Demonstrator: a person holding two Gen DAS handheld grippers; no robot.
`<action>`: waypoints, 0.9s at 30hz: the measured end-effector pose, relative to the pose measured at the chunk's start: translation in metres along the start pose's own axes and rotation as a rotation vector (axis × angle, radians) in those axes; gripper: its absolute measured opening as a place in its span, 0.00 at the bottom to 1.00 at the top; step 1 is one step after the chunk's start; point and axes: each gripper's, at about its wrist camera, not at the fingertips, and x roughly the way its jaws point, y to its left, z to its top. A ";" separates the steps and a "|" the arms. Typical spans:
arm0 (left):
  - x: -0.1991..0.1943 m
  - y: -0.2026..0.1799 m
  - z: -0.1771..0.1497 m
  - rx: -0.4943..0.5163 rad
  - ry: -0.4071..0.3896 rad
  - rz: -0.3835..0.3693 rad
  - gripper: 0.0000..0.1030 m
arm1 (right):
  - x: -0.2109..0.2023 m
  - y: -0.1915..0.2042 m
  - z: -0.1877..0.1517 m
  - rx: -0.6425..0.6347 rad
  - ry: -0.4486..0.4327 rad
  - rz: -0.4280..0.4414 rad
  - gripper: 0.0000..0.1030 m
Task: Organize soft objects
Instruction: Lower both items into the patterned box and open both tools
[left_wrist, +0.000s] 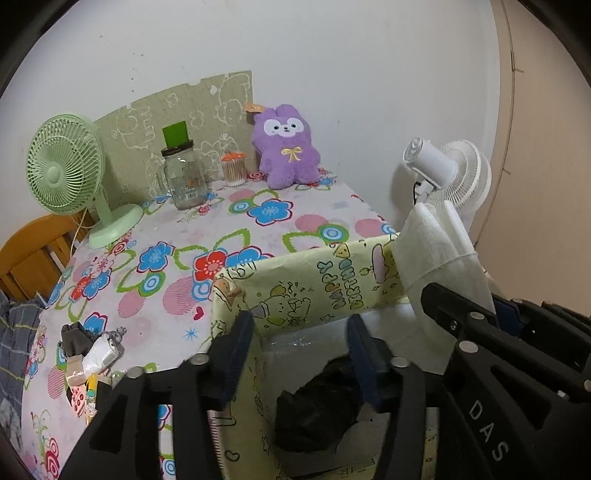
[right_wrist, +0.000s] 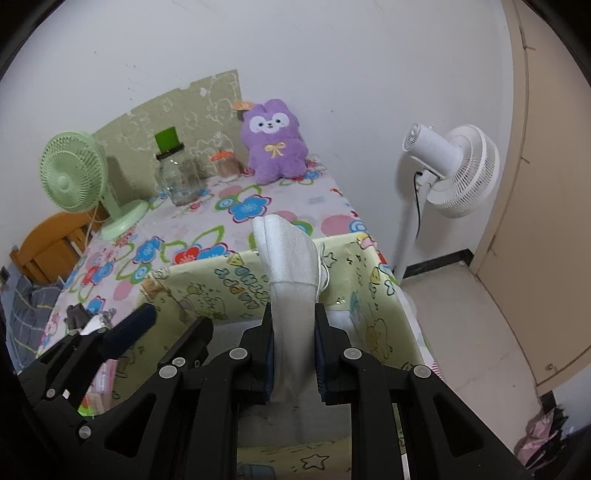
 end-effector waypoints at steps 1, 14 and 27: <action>0.000 0.000 0.000 -0.003 0.005 -0.010 0.68 | 0.001 -0.001 0.000 -0.001 0.005 0.005 0.22; -0.008 -0.004 0.000 0.010 0.020 -0.021 0.82 | -0.009 -0.007 -0.002 0.002 -0.014 -0.035 0.52; -0.046 0.004 -0.001 0.015 -0.060 -0.019 0.97 | -0.042 0.005 -0.005 -0.001 -0.086 -0.018 0.78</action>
